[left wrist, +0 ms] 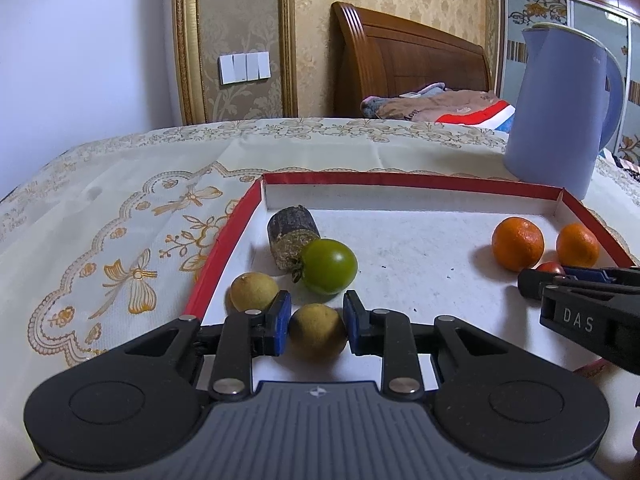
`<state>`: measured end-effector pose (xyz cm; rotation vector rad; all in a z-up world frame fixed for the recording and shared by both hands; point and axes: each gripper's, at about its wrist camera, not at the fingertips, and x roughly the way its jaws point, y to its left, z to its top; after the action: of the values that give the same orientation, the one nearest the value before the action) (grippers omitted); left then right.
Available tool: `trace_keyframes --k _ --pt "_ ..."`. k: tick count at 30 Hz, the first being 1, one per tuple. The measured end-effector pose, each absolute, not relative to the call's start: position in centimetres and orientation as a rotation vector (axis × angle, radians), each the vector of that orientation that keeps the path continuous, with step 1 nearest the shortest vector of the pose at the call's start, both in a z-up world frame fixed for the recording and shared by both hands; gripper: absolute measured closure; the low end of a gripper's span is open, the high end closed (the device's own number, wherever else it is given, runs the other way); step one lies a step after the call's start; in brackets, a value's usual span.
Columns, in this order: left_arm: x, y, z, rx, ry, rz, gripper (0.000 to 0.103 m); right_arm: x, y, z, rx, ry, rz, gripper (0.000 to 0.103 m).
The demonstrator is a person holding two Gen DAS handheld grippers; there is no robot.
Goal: Organize fruits
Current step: 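Lower into the tray and open the left tool while the right tool releases the tomato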
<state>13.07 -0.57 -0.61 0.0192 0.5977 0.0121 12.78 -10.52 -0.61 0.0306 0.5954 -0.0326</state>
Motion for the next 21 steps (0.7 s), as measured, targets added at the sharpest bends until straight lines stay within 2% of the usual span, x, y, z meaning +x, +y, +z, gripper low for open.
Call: trace_keyframes --k 8,10,11,13,15,18,21 --pt "12.8 -0.7 -0.6 0.030 0.592 -0.003 0.072 12.3 -10.6 -0.4 0.028 0.577 -0.040 0.060" --pt "12.7 -0.6 -0.5 0.024 0.588 -0.004 0.070 12.3 -10.5 -0.3 0.027 0.571 -0.044 0.050" --pt "12.7 -0.6 -0.5 0.022 0.588 -0.007 0.068 12.2 -10.5 -0.3 0.025 0.565 -0.045 0.047" --pt "12.5 -0.7 -0.5 0.023 0.581 -0.014 0.058 12.1 -10.5 -0.2 0.022 0.557 -0.047 0.047" --pt "12.3 -0.8 -0.4 0.027 0.571 -0.026 0.054 12.0 -10.5 -0.2 0.025 0.556 -0.048 0.047" --pt "11.9 -0.9 -0.3 0.031 0.559 -0.019 0.053 11.9 -10.8 -0.2 0.037 0.555 -0.049 0.044" --pt "11.9 -0.4 -0.2 0.001 0.564 -0.021 0.053 11.6 -10.9 -0.1 0.043 0.543 -0.055 0.033"
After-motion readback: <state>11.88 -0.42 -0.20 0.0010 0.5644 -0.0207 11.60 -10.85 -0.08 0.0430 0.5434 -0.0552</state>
